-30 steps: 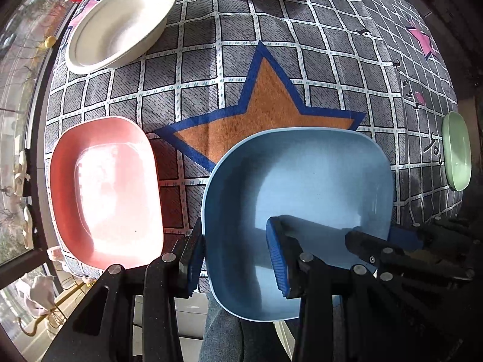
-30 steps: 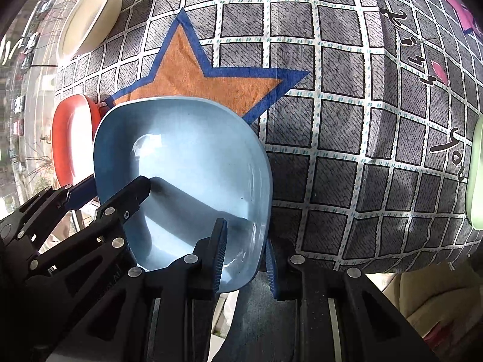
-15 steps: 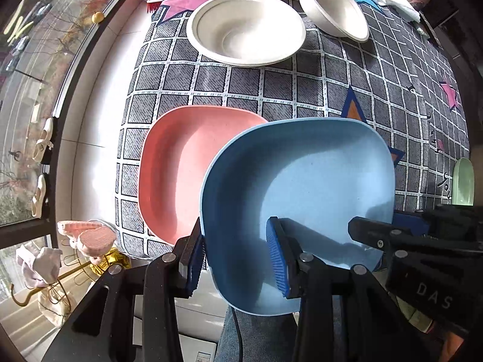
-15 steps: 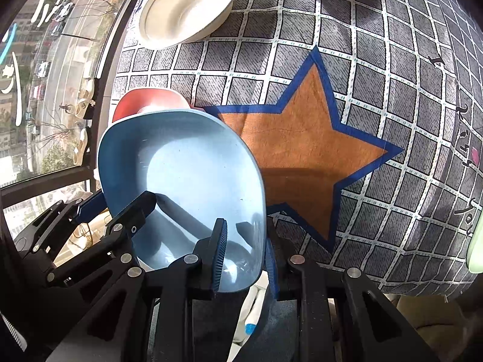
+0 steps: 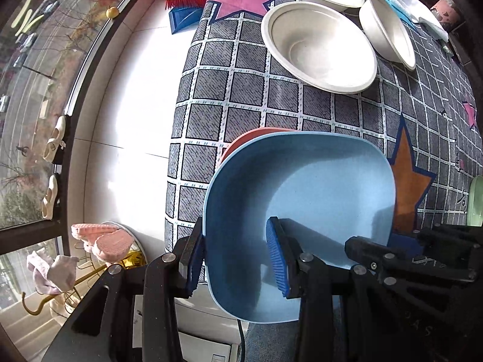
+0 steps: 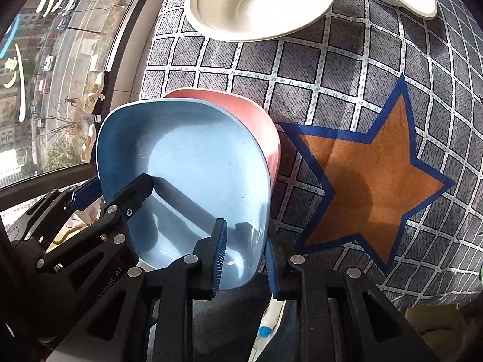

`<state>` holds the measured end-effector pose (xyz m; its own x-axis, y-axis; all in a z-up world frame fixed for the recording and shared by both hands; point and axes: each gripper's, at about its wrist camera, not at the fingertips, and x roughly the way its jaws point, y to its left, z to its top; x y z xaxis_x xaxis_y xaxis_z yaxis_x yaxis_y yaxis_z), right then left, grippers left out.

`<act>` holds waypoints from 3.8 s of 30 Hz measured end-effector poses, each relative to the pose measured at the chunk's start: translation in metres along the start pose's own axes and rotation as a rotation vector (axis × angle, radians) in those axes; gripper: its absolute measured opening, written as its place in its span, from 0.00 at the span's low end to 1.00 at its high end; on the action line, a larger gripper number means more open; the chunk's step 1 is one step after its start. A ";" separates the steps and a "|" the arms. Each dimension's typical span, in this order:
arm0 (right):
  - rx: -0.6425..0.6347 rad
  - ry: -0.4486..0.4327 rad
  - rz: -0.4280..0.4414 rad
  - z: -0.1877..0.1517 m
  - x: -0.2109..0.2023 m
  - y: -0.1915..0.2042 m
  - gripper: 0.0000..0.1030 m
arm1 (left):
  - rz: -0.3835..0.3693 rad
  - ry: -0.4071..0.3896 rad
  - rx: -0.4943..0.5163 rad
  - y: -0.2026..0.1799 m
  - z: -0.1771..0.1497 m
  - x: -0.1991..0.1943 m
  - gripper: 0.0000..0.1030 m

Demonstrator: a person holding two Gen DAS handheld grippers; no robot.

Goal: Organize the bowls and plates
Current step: 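Lower the blue plate onto the pink plate and open both tools, then move both tools across the cloth to the green plate, then close the right tool on the green plate rim while the left tool grips beside it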

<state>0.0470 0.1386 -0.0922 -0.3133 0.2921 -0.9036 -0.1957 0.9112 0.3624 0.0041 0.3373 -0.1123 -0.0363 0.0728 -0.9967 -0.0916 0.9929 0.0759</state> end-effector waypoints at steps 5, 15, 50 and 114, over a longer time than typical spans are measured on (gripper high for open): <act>0.049 0.016 -0.005 0.016 0.023 0.006 0.26 | 0.000 0.023 0.047 -0.005 0.006 0.013 0.42; 0.083 0.005 -0.041 0.010 0.011 -0.011 0.36 | 0.027 0.020 0.068 -0.009 0.014 0.015 0.67; 0.492 -0.180 -0.089 -0.086 -0.040 -0.209 0.70 | 0.007 0.007 0.346 -0.227 -0.001 -0.020 0.78; 0.473 -0.185 -0.332 -0.081 -0.042 -0.405 0.90 | -0.004 0.048 0.534 -0.483 0.014 0.038 0.79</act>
<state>0.0641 -0.2660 -0.1826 -0.1311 -0.0232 -0.9911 0.1924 0.9801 -0.0484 0.0604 -0.1379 -0.1873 -0.0833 0.0771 -0.9935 0.4269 0.9036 0.0343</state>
